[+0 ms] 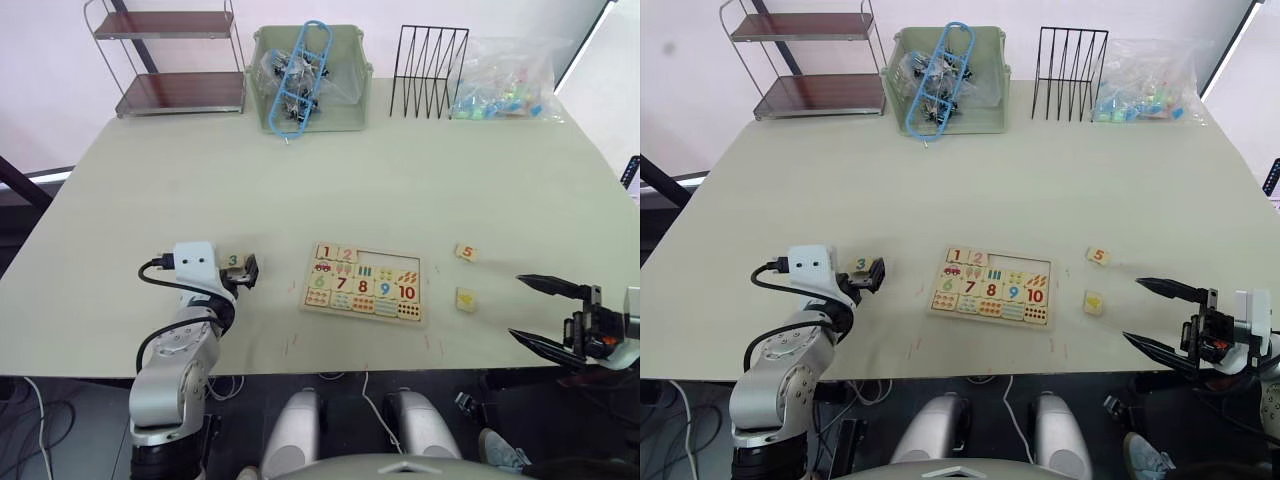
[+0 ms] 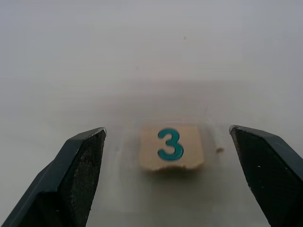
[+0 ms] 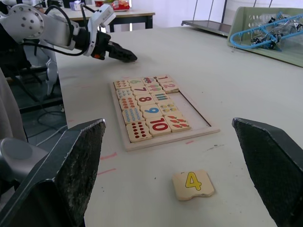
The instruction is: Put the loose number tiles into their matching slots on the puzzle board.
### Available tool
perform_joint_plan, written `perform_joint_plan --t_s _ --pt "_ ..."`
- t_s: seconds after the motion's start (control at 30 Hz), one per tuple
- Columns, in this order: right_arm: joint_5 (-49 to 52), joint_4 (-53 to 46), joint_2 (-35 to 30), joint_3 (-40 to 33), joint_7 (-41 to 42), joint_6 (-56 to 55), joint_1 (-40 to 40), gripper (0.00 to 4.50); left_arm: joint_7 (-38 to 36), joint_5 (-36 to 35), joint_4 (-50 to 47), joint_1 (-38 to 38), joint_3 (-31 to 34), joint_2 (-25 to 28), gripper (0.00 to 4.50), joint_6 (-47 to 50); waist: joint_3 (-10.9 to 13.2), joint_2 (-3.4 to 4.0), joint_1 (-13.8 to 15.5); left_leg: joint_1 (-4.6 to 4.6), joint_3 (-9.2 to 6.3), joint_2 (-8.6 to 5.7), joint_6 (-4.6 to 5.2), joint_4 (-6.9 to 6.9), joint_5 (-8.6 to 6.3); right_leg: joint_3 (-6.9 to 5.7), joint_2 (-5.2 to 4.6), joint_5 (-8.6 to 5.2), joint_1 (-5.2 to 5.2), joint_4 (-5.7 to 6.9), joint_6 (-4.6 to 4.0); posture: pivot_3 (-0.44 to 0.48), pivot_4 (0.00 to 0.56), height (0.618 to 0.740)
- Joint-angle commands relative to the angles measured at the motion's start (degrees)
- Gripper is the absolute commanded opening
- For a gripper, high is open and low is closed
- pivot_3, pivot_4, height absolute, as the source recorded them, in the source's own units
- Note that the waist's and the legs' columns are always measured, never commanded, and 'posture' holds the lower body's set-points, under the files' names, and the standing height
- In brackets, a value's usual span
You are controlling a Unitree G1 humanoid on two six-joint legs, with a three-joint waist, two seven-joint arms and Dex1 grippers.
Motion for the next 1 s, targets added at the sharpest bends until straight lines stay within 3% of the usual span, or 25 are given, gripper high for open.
perform_joint_plan --t_s 0.03,0.4,0.57,0.67,0.73,1.0 --pt "0.4 -1.7 -0.8 -1.4 -0.1 0.0 -0.3 4.5 1.0 1.5 0.3 -1.0 -0.9 -0.3 4.43 -0.2 0.0 0.0 0.0 0.0 -0.01 -0.02 0.0 0.0 0.0 -0.01 0.0 0.0 0.0 0.0 0.0 0.0 0.15 0.74" --pt "0.2 -2.0 -0.9 -1.5 -0.8 0.1 -0.8 4.5 2.3 2.9 2.0 -1.2 -1.0 -2.2 4.43 1.7 0.0 0.01 0.0 0.0 -0.02 -0.02 0.0 0.0 0.0 -0.01 0.0 0.0 0.0 0.0 0.0 0.0 0.15 0.74" --pt "0.4 -2.0 -0.9 -1.6 -1.0 0.2 -0.8 4.5 2.2 2.9 2.0 -0.6 -1.3 -2.7 2.94 1.5 0.0 0.02 0.0 0.01 -0.01 -0.02 0.0 0.0 0.0 0.0 0.0 0.0 0.01 0.01 0.0 0.0 0.15 0.74" --pt "0.5 -2.8 -1.0 -1.5 -1.6 0.6 -0.8 4.5 2.0 2.8 1.9 -0.3 -1.4 -2.9 2.39 1.5 0.0 0.04 0.0 0.01 -0.02 -0.02 0.0 0.0 0.0 -0.01 0.0 0.0 0.01 0.01 0.0 0.0 0.15 0.74" --pt "0.5 -3.3 -1.0 -1.4 -2.0 0.9 -0.8 4.5 1.9 2.8 1.8 -0.3 -1.3 -2.9 1.54 1.5 0.0 0.04 0.0 0.01 -0.02 -0.02 0.0 0.0 0.0 -0.01 0.0 0.0 0.01 0.01 0.0 0.0 0.15 0.74" --pt "0.3 -3.9 -0.6 -1.0 -2.9 1.0 -0.9 4.5 -1.0 0.8 -6.5 4.6 -2.8 -2.1 1.54 6.1 0.0 0.05 -0.1 0.01 0.0 -0.01 0.0 0.0 0.0 0.01 -0.01 -0.01 0.01 -0.01 0.0 0.0 0.15 0.74"
